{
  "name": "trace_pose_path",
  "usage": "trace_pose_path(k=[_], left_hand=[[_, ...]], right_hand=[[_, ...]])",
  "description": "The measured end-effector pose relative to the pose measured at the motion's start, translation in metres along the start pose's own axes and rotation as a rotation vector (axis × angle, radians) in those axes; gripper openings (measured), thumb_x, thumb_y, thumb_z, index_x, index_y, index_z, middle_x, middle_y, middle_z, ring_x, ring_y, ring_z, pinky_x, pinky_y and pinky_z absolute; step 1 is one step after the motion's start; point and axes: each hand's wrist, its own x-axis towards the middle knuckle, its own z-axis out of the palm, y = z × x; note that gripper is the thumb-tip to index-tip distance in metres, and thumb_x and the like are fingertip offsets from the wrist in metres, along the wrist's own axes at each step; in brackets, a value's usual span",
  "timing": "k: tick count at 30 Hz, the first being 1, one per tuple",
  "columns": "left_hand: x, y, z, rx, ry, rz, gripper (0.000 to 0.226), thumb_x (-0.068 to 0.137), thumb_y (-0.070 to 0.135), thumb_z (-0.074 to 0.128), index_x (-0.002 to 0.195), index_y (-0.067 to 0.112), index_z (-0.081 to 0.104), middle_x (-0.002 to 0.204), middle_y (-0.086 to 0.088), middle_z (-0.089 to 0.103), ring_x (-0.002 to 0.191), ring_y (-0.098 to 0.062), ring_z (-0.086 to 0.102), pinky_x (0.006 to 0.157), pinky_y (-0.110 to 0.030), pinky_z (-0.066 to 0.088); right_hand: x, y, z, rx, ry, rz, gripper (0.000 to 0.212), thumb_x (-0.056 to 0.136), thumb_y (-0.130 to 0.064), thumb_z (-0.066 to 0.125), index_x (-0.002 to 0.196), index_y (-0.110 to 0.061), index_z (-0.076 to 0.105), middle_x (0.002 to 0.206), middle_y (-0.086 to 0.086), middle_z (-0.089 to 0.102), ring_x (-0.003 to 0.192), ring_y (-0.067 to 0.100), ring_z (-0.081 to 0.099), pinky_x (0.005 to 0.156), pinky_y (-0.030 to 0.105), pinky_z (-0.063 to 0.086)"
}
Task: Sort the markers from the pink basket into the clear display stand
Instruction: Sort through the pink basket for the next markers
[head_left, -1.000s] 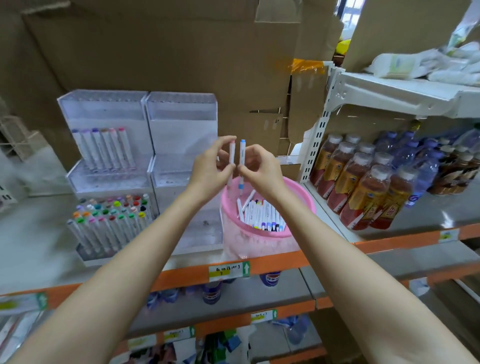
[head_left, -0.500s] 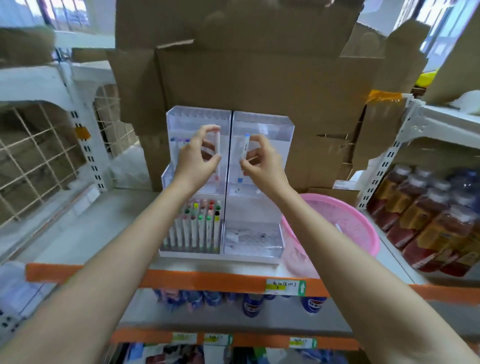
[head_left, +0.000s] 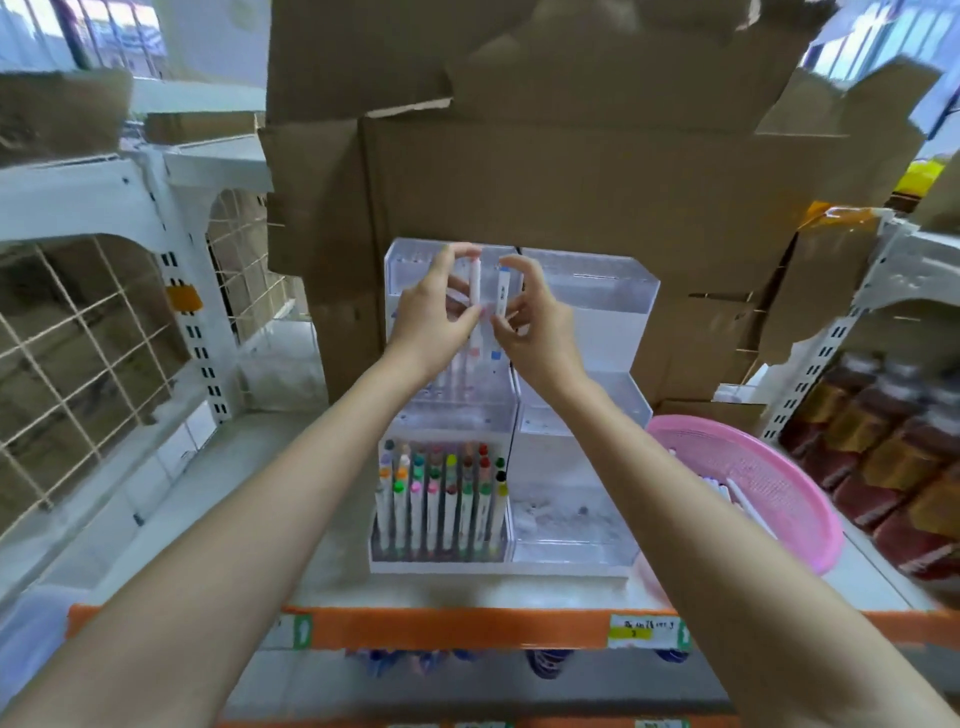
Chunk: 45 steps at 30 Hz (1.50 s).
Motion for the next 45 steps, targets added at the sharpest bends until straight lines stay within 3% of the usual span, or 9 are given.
trace_pose_path(k=[5, 9, 14, 25, 30, 37, 45], left_hand=[[0.012, -0.004, 0.013, 0.011, -0.034, 0.1, 0.048, 0.086, 0.006, 0.067, 0.127, 0.023, 0.049, 0.083, 0.009, 0.053, 0.075, 0.001, 0.06, 0.069, -0.009, 0.051], [0.017, -0.011, 0.017, -0.024, -0.025, 0.122, 0.047, 0.083, 0.004, 0.07, 0.123, 0.022, 0.052, 0.085, 0.001, 0.061, 0.079, -0.004, 0.062, 0.072, -0.008, 0.051], [0.019, -0.016, 0.02, -0.015, -0.02, 0.12, 0.045, 0.082, 0.007, 0.072, 0.121, 0.02, 0.053, 0.084, 0.004, 0.062, 0.079, -0.003, 0.063, 0.073, -0.009, 0.052], [0.018, -0.025, 0.02, 0.073, -0.04, 0.171, 0.029, 0.082, 0.008, 0.071, 0.109, 0.014, 0.062, 0.085, 0.0, 0.067, 0.079, -0.007, 0.065, 0.076, -0.015, 0.053], [0.02, -0.028, 0.02, 0.104, -0.072, 0.185, 0.023, 0.081, 0.007, 0.072, 0.103, 0.011, 0.066, 0.091, 0.001, 0.068, 0.083, -0.005, 0.063, 0.075, -0.006, 0.049], [0.022, -0.033, 0.023, 0.273, -0.111, 0.285, 0.007, 0.084, 0.008, 0.069, 0.09, 0.007, 0.068, 0.085, -0.004, 0.065, 0.078, -0.014, 0.061, 0.071, -0.024, 0.053], [0.02, -0.041, 0.026, 0.389, -0.086, 0.315, 0.009, 0.086, 0.013, 0.068, 0.092, 0.006, 0.067, 0.088, -0.006, 0.063, 0.08, -0.018, 0.06, 0.07, -0.036, 0.054]], right_hand=[[0.003, 0.015, 0.003, -0.056, 0.09, -0.04, 0.05, 0.083, -0.003, 0.06, 0.128, -0.022, 0.049, 0.082, 0.002, 0.054, 0.06, 0.021, 0.057, 0.056, 0.04, 0.052], [0.001, 0.021, 0.004, -0.048, 0.149, -0.023, 0.049, 0.084, -0.005, 0.063, 0.129, -0.021, 0.051, 0.083, 0.003, 0.057, 0.064, 0.017, 0.06, 0.059, 0.037, 0.055], [0.0, 0.025, 0.01, -0.042, 0.204, -0.053, 0.048, 0.084, -0.006, 0.065, 0.129, -0.018, 0.052, 0.081, 0.002, 0.057, 0.065, 0.015, 0.06, 0.062, 0.029, 0.054], [-0.003, 0.029, 0.016, -0.044, 0.193, -0.042, 0.049, 0.084, -0.006, 0.067, 0.128, -0.019, 0.051, 0.082, 0.003, 0.057, 0.068, 0.016, 0.059, 0.065, 0.035, 0.055], [-0.004, 0.031, 0.017, -0.045, 0.166, -0.035, 0.049, 0.085, -0.008, 0.067, 0.129, -0.02, 0.05, 0.083, 0.003, 0.058, 0.07, 0.017, 0.06, 0.066, 0.038, 0.055], [-0.005, 0.031, 0.015, -0.042, 0.147, -0.031, 0.048, 0.085, -0.007, 0.067, 0.13, -0.019, 0.051, 0.081, 0.003, 0.059, 0.068, 0.018, 0.061, 0.065, 0.036, 0.055], [-0.006, 0.033, 0.015, -0.032, 0.112, -0.026, 0.05, 0.084, -0.006, 0.068, 0.129, -0.019, 0.051, 0.08, 0.003, 0.059, 0.066, 0.02, 0.06, 0.065, 0.039, 0.055]])
